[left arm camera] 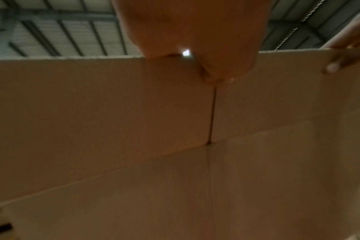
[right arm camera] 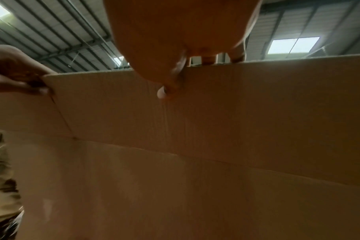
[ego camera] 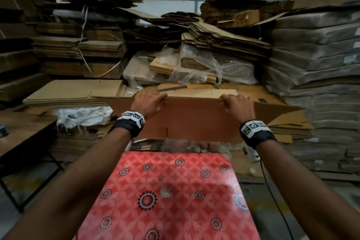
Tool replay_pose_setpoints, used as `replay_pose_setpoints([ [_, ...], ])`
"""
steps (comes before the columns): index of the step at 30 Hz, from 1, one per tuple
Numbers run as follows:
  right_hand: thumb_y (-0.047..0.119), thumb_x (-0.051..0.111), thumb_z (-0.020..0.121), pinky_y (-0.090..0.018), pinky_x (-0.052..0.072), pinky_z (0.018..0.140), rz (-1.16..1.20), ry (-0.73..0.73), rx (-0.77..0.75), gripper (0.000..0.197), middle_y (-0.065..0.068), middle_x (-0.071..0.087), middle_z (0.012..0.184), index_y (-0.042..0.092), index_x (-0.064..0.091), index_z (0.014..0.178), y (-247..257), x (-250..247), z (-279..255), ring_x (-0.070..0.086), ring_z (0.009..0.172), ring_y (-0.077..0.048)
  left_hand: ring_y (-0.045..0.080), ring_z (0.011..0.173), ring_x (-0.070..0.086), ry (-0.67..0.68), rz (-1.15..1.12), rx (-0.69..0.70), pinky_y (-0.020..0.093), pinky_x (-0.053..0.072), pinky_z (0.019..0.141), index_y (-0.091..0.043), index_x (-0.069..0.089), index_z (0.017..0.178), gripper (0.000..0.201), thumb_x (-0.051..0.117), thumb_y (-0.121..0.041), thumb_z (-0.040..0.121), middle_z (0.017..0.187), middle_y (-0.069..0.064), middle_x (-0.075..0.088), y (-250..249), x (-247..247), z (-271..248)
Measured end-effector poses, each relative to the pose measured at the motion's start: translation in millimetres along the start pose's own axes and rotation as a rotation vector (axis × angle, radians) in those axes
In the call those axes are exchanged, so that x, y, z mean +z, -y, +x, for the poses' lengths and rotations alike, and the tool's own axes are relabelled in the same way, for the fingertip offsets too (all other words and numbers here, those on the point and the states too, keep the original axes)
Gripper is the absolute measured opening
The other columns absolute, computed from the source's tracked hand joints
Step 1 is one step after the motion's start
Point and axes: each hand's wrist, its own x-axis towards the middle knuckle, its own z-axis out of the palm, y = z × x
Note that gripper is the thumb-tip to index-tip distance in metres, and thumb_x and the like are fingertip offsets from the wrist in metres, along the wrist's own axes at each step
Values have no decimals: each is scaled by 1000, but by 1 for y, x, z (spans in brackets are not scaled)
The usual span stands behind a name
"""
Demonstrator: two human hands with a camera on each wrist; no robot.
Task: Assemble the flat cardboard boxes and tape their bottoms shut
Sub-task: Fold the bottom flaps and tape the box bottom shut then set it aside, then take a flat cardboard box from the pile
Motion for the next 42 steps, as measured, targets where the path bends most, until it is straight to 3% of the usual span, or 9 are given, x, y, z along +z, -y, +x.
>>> replay_pose_setpoints([
  [3,36,58,100,-54,38,98,67,13,34,44,-5,70,120,38,51,143,-12,-21,27,63,111,-33,35,78,67,-78,-2,-13,39,49,66,-23,63,127,42,65,-20,85,102,9,73,1,-8,23],
  [5,39,60,99,-55,36,102,56,75,56,52,-6,68,129,41,43,148,-20,-33,47,62,118,-33,34,78,67,-124,5,-5,38,46,64,-26,61,127,41,64,-22,86,103,6,73,4,-8,38],
  [10,33,57,102,-60,32,111,-18,115,43,35,-8,67,128,36,59,137,-23,-39,88,59,121,-35,31,62,61,-212,-24,4,36,45,55,-21,63,113,30,71,-17,84,84,7,71,17,1,70],
  [14,32,54,102,-52,42,100,-96,41,84,33,-15,65,124,31,61,134,-18,-22,120,60,115,-39,32,59,62,-273,-34,2,34,42,53,-19,67,109,34,74,-12,76,81,7,69,37,11,103],
  [22,25,59,98,-46,48,80,-155,-68,100,28,-10,72,100,35,65,124,0,17,191,68,94,-36,31,59,61,-319,-58,31,34,46,53,-18,68,111,37,75,-10,76,80,6,68,86,55,182],
  [33,20,56,99,-48,46,88,-190,-79,107,38,-11,71,111,34,58,135,-10,90,278,67,98,-36,33,72,66,-326,-14,77,36,44,60,-20,66,126,53,72,-6,75,99,7,74,125,131,273],
  [38,20,53,102,-49,46,86,-167,-123,85,37,-12,71,106,32,57,137,-25,122,317,66,94,-37,35,82,67,-314,-15,40,39,47,66,-22,63,131,54,67,-6,80,111,7,74,128,158,311],
  [42,17,56,99,-53,46,90,-123,-161,57,37,-8,71,112,29,59,135,-38,148,351,67,95,-37,34,91,68,-316,-35,9,45,51,76,-21,61,133,56,67,-5,80,116,7,73,129,182,342],
])
